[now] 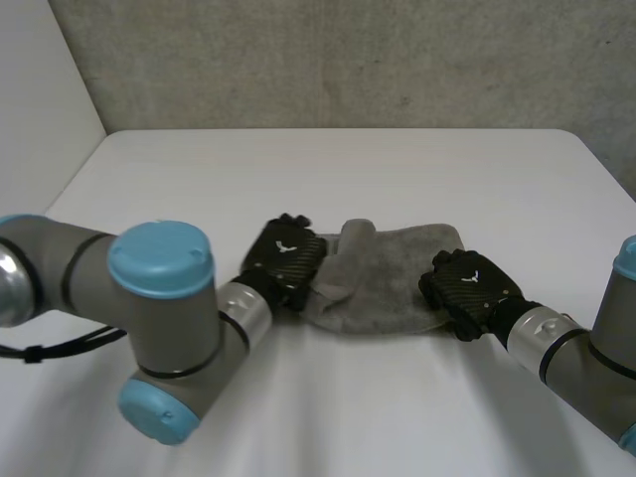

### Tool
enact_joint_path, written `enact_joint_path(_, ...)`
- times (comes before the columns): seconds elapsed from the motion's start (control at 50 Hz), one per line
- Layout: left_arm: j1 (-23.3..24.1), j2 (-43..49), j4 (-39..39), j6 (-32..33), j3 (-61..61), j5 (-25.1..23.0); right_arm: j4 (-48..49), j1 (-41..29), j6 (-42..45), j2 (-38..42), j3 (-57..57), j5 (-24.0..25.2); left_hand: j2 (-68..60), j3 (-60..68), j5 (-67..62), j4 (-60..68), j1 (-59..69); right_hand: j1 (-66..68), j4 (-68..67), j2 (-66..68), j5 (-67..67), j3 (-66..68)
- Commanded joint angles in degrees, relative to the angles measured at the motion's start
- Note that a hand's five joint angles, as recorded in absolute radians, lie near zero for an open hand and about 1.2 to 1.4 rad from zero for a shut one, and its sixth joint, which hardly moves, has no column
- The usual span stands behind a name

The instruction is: Fold the towel.

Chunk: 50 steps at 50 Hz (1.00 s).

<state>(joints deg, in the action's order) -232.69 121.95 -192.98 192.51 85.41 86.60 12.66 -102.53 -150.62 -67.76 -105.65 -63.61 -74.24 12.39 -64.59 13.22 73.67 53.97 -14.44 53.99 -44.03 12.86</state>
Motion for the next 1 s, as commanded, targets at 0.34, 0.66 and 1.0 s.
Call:
enact_joint_path(0.34, -7.95, -3.73, 0.24, 0.85, 7.49, 0.06, -0.18, 0.04, -0.64, -0.26, -0.08, -0.37, 47.01, -2.39, 47.36, -3.22, -46.44, -43.97, 4.44, -43.99, 44.03, -2.86)
enact_joint_path(0.66, -2.50, -9.19, -0.11, 0.41, 6.79, -0.29, -0.18, 0.13, -0.64, -0.26, -0.44, -0.55, 48.72, -2.39, 49.07, -3.22, -48.14, -43.97, 4.44, -43.99, 44.03, -2.86)
enact_joint_path(1.0, 0.84, 4.87, -1.60, 0.76, -4.72, 0.58, 0.18, 0.22, -0.55, 0.18, 0.18, -0.55, 47.20, -2.39, 47.56, -3.22, -46.63, -28.41, 4.44, -28.43, 28.47, -2.86)
